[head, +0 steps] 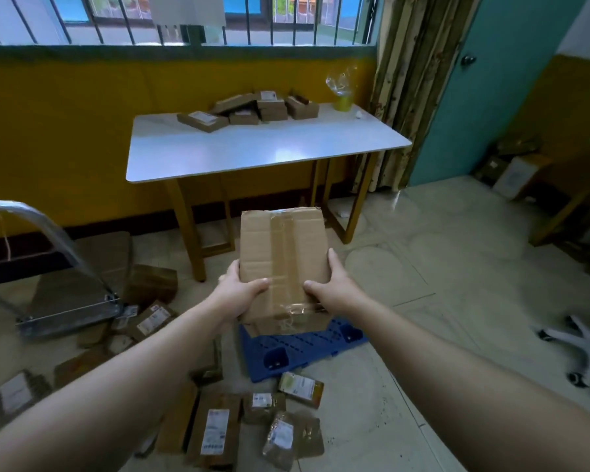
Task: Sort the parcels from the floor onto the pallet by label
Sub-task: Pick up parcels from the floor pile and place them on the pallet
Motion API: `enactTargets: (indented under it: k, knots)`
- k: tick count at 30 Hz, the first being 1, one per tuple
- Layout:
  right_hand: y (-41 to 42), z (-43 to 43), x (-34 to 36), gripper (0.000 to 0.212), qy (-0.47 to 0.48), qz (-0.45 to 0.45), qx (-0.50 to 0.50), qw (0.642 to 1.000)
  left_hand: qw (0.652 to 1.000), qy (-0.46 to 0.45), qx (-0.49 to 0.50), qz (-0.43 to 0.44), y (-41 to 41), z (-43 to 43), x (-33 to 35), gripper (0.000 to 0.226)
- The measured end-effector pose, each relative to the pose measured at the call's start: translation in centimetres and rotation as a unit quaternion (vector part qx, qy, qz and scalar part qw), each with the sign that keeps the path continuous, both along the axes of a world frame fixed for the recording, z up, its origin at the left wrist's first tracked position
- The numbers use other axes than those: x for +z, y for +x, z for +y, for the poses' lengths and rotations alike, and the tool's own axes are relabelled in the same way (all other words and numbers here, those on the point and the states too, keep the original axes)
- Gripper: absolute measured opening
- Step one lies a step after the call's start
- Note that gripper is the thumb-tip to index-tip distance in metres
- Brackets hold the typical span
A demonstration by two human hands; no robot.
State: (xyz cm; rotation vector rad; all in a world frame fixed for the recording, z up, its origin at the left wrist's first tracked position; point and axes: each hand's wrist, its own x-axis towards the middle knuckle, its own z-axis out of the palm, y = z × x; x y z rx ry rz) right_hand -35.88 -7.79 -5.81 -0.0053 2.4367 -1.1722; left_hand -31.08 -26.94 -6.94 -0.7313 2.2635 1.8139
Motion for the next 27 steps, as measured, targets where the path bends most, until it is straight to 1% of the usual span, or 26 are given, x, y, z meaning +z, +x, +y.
enactTargets:
  k: [3,6,11,14,18,21,24,27]
  knots:
    - [-3.4,-0.3,-2.9,0.094,0.031,-0.018,0.001,0.999,0.999,0.015,0.005,-0.029,-3.1,-0.2,-2.7,0.075]
    - [-6.2,-0.7,-6.5,0.095,0.049,-0.06,0.024,0.997,0.997,0.027,0.008,-0.074,-5.0,-0.4,-6.0,0.07]
    - [-10.0,-1.6,-15.5,0.098,0.087,-0.14,0.079,0.983,0.987,0.032,0.022,-0.153,-7.6,-0.7,-13.9,0.068]
    - [-12.9,-2.5,-22.5,0.098,0.112,-0.174,0.116,0.971,0.979,0.032,0.063,-0.191,-9.5,-0.7,-20.4,0.069]
    - [-16.7,-4.3,-33.1,0.1,0.143,-0.186,0.172,0.957,0.961,0.015,0.139,-0.239,-11.8,-0.5,-31.2,0.068]
    - [-18.6,-5.5,-40.7,0.098,0.149,-0.195,0.191,0.95,0.947,0.001,0.186,-0.262,-13.2,-0.6,-39.1,0.069]
    - [-19.8,-6.5,-47.0,0.09,0.137,-0.206,0.2,0.948,0.942,-0.018,0.195,-0.273,-14.1,-1.5,-45.6,0.073]
    - [-20.3,-7.3,-52.4,0.086,0.116,-0.205,0.203,0.951,0.942,-0.017,0.194,-0.274,-14.5,-2.5,-51.0,0.081]
